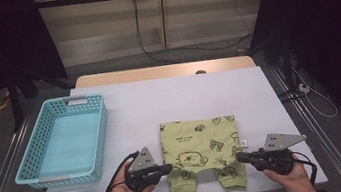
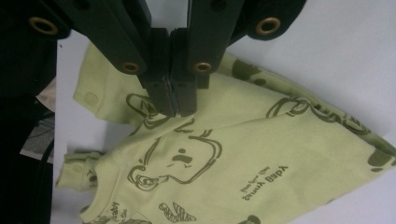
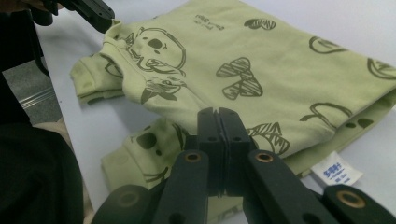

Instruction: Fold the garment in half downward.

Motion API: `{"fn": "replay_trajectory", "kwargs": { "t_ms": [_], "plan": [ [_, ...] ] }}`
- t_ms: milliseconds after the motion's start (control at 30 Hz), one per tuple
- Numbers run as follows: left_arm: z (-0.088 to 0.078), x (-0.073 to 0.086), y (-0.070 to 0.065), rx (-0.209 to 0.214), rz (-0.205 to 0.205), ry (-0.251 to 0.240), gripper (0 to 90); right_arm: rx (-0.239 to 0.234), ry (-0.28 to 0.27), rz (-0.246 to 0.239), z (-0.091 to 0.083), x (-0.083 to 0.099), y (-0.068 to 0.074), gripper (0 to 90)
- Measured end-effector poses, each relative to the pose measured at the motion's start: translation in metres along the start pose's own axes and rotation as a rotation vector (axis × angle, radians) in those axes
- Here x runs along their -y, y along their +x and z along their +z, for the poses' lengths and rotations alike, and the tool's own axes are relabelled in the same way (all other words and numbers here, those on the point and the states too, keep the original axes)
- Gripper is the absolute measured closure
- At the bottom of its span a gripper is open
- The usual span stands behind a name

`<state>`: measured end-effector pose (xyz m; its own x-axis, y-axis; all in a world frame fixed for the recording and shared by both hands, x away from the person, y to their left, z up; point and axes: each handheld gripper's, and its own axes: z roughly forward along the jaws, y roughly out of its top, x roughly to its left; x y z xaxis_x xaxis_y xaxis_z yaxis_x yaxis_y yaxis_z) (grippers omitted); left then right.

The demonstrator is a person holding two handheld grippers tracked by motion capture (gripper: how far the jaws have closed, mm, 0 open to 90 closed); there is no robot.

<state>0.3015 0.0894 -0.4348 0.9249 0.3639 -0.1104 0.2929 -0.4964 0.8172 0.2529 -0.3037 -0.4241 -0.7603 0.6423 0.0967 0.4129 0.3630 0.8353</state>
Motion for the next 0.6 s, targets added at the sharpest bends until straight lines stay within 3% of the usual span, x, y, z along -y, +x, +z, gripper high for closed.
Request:
{"fn": "replay_trajectory", "kwargs": {
  "t_ms": [133,167,233,300,367,433,600],
  "plan": [
    [0.000,0.001,-0.002,0.011,0.018,0.025,88.8,-0.005,0.019,-0.003,-0.001,0.003,0.003,89.4],
    [0.002,0.002,-0.003,0.010,-0.016,0.005,88.8,-0.005,0.019,-0.002,0.000,0.004,0.003,89.4],
    [0.002,0.002,-0.002,0.021,0.001,0.015,88.7,-0.012,0.023,0.003,0.000,0.005,0.004,89.2],
    [0.001,0.003,-0.001,0.008,-0.015,0.029,88.2,-0.021,0.032,0.006,0.002,0.007,0.004,88.5],
    [0.001,0.004,0.000,0.029,-0.009,0.002,85.6,-0.019,0.038,0.006,0.003,0.007,0.005,86.5],
    [-0.002,0.004,0.001,0.010,-0.033,-0.006,83.9,-0.025,0.021,0.009,0.002,0.006,0.005,84.1],
    [-0.004,0.003,0.007,0.016,-0.050,-0.036,78.8,-0.014,-0.007,0.016,0.001,0.005,0.003,74.4]
  ]
}}
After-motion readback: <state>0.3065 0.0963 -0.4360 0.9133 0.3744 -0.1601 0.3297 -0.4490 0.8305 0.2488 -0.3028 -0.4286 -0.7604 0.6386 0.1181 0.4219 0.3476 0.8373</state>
